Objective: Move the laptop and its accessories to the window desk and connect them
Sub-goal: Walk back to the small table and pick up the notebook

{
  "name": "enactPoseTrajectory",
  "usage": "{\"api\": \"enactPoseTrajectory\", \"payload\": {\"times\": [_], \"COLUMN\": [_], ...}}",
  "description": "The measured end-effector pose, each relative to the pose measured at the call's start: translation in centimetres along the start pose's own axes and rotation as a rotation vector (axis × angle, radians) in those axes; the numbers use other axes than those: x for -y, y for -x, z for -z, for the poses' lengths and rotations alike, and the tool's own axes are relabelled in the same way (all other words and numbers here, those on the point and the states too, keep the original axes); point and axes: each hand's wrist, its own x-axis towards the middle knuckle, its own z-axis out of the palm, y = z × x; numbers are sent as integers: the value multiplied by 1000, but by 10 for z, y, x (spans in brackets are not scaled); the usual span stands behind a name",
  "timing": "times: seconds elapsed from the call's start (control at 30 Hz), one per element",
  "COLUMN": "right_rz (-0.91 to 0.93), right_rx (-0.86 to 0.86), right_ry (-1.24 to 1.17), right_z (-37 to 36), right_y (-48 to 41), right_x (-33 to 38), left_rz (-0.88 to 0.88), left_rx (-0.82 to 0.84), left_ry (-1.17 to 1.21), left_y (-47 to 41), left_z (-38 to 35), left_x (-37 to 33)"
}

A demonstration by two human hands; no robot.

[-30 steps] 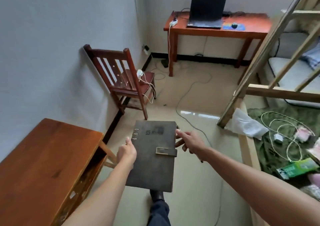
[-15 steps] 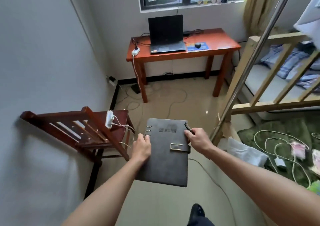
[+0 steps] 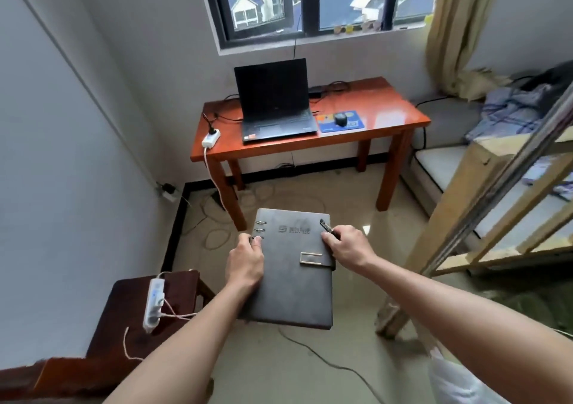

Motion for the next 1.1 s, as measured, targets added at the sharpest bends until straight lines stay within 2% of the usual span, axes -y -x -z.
{"api": "enactPoseTrajectory", "payload": {"times": [0.13, 0.27, 0.4, 0.57, 0.87, 1.1], "right_rz": [38, 41, -47, -141, -257, -253], "right_rx": [5, -98, -158, -244, -182, -149], "right_ry": [103, 324, 418, 429, 505, 490], "right_z": [18, 36, 66, 114, 188, 259], "right_y": [-75, -158, -252, -330, -453, -582], "right_x": [4, -4, -10, -13, -79, -137], "left_rz": [1, -19, -25, -86, -186, -133], "left_rx": [-20, 9, 65, 120, 243, 268], "left_ry": [24, -29, -35, -44, -48, -66], "left_y": [-79, -169, -272, -379, -507, -590], "left_z": [-12, -35, -58, -76, -183, -277], "left_x": [-22, -41, -73, -141, -264, -353]}}
